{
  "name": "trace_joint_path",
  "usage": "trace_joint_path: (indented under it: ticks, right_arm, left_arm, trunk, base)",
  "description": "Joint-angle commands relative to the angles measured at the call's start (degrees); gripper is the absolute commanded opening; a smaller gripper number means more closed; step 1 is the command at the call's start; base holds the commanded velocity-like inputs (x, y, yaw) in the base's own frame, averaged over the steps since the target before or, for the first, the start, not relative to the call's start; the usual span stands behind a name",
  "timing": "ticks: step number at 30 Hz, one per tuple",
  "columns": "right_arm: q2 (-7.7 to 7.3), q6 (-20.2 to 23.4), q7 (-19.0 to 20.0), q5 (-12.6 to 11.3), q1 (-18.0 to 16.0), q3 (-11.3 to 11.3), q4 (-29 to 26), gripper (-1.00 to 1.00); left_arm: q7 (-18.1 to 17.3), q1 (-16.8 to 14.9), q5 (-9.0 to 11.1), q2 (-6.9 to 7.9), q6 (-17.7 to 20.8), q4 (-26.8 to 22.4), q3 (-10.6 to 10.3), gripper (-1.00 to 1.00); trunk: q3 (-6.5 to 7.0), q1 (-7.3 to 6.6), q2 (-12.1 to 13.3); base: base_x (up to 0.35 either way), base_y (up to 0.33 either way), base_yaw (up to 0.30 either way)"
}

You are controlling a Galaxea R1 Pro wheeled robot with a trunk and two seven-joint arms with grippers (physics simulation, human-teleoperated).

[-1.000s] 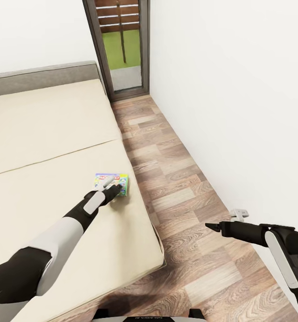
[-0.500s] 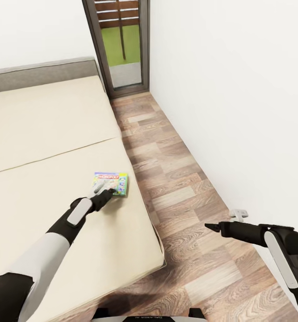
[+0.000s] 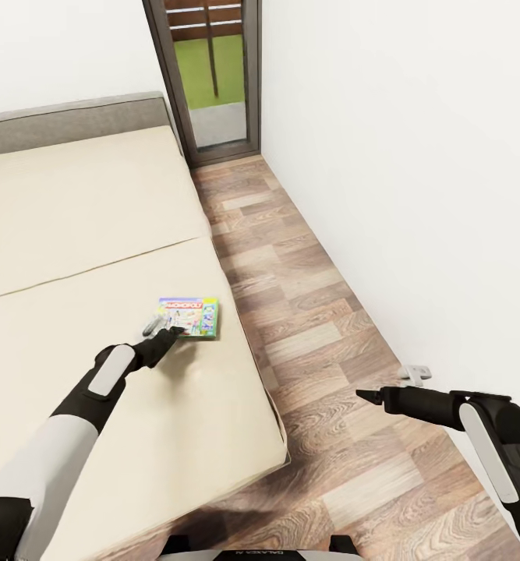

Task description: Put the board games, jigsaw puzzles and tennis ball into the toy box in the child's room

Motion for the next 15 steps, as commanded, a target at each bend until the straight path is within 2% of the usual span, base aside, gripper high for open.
trace_joint_path:
  ticks: [1, 15]
  right_arm:
    - [0.01, 0.2, 0.6, 0.5, 0.0, -0.1, 0.0, 1.00]
    - [0.01, 0.2, 0.5, 0.4, 0.0, 0.0, -0.1, 1.00]
  left_arm:
    - [0.6, -0.4, 0.4, 0.24, 0.2, -0.2, 0.0, 1.00]
    - [4.0, -5.3, -0.1, 1.94, 0.6, 0.2, 0.6, 1.00]
  trunk:
    - [-0.03, 0.00, 0.0]
    - [-0.07, 0.00, 0.0]
  base:
    - [0.000, 0.000, 0.000]
    - [0.000, 0.000, 0.000]
